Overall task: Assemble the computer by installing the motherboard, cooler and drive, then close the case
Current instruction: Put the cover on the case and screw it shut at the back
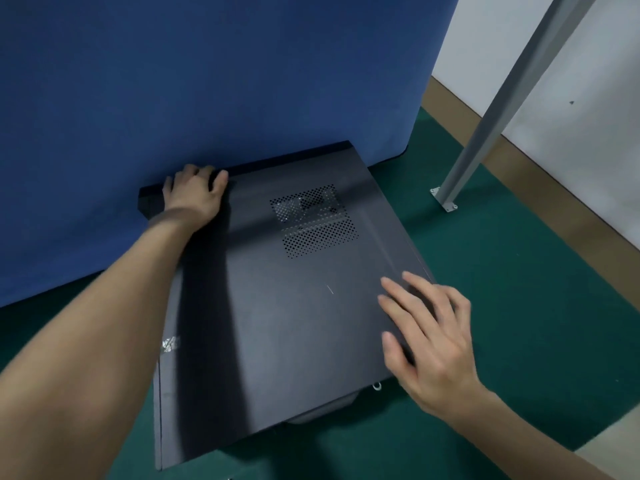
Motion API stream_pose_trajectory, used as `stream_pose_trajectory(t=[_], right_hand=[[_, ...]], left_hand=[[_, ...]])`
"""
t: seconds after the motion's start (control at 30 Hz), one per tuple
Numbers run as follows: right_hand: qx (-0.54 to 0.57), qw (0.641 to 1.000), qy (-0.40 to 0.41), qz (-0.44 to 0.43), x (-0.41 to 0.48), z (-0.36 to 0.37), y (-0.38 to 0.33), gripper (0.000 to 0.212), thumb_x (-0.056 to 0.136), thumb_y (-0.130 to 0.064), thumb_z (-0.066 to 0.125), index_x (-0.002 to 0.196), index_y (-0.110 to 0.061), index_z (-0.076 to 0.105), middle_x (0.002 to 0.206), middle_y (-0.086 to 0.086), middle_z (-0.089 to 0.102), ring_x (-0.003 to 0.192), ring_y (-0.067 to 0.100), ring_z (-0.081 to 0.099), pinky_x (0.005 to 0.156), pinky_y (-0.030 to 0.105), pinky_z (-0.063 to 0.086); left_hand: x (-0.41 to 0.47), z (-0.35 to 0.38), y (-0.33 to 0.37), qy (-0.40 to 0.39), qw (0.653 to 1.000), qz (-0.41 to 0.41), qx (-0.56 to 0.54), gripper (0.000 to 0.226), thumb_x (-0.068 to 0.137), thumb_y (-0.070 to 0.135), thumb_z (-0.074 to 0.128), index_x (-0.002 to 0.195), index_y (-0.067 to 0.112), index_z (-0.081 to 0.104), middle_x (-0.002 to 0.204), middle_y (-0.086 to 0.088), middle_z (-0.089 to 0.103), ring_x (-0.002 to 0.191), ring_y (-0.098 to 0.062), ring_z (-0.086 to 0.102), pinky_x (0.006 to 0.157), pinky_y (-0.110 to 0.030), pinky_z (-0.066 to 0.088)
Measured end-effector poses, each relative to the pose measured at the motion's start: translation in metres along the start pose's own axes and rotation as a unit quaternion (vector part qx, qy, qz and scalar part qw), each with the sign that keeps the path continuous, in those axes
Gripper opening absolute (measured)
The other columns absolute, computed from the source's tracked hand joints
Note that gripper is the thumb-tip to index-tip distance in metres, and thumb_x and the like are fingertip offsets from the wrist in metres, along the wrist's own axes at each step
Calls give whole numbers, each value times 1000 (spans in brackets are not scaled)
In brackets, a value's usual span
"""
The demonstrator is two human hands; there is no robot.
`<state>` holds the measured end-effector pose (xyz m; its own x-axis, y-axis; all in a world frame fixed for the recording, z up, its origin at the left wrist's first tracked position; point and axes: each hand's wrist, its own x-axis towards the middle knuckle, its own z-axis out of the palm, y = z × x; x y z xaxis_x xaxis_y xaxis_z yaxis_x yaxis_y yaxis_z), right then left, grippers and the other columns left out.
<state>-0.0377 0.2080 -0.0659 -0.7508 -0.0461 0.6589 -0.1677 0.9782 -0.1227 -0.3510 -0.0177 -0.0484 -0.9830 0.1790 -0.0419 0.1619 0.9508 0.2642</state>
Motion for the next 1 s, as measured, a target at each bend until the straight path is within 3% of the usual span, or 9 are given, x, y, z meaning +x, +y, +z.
stream_pose_trajectory(t=[0.13, 0.23, 0.37, 0.47, 0.57, 0.67, 0.73, 0.83, 1.0], right_hand=[[-39, 999, -7, 6, 4, 14, 1, 39, 93, -27, 48, 105, 0, 73, 124, 13, 64, 114, 35, 60, 92, 59, 41], [-23, 999, -25, 17, 1, 14, 1, 39, 95, -29, 48, 103, 0, 74, 119, 11, 68, 108, 31, 64, 94, 59, 41], [-4, 998, -60, 31, 7, 9, 0, 37, 95, -28, 49, 103, -1, 73, 117, 10, 69, 106, 31, 64, 93, 54, 45], [14, 996, -78, 46, 9, 4, -3, 36, 94, -26, 50, 105, -1, 73, 117, 10, 68, 108, 32, 63, 92, 53, 46], [19, 985, -155, 75, 12, -2, -4, 43, 97, -34, 41, 120, -9, 68, 131, 4, 61, 124, 27, 53, 108, 58, 31], [19, 965, -237, 110, 14, -3, -5, 52, 98, -43, 27, 137, -21, 54, 147, -6, 45, 142, 18, 31, 115, 61, 12], [14, 962, -246, 117, 15, -3, -7, 54, 97, -44, 25, 138, -23, 53, 149, -8, 43, 143, 16, 28, 115, 60, 11], [7, 965, -233, 116, 14, -3, -9, 54, 96, -43, 26, 136, -22, 56, 146, -7, 46, 141, 16, 33, 113, 61, 16], [13, 965, -230, 124, 12, -7, -11, 49, 99, -41, 29, 136, -21, 55, 146, -5, 46, 141, 17, 33, 114, 59, 14]], left_hand=[[8, 3, 7, 13, 999, -21, -31, 49, 102, 40, 28, 136, 12, 48, 138, -21, 40, 128, -38, 35, 114, -43, 18], [5, 6, -1, 5, 1000, -3, -17, 47, 102, 35, 29, 140, 12, 42, 141, -20, 37, 128, -38, 33, 114, -42, 13], [-15, 7, 1, -28, 999, 20, 0, 52, 103, 31, 23, 150, 10, 18, 156, -13, 14, 144, -28, 8, 117, -41, -2], [-69, 4, 14, -39, 999, 29, -12, 53, 103, 27, 24, 150, 7, 15, 158, -12, 4, 146, -28, 0, 118, -41, 2], [-171, 8, 24, 38, 994, 93, -53, 49, 102, 28, 26, 146, 7, 30, 154, -17, 21, 144, -31, 17, 118, -41, 9], [-271, 18, 24, 111, 987, 90, -68, 50, 97, 32, 29, 133, 5, 52, 145, -15, 41, 139, -30, 32, 115, -44, 18], [-304, 27, 21, 132, 985, 102, -43, 50, 93, 33, 36, 126, 4, 59, 141, -17, 46, 136, -34, 36, 114, -49, 22], [-305, 35, 14, 145, 976, 142, 77, 49, 86, 32, 45, 118, 0, 64, 132, -21, 53, 123, -44, 48, 101, -52, 42], [-307, 25, 15, 157, 980, 123, -16, 44, 94, 29, 39, 120, 3, 63, 130, -13, 58, 122, -35, 51, 99, -44, 45]])
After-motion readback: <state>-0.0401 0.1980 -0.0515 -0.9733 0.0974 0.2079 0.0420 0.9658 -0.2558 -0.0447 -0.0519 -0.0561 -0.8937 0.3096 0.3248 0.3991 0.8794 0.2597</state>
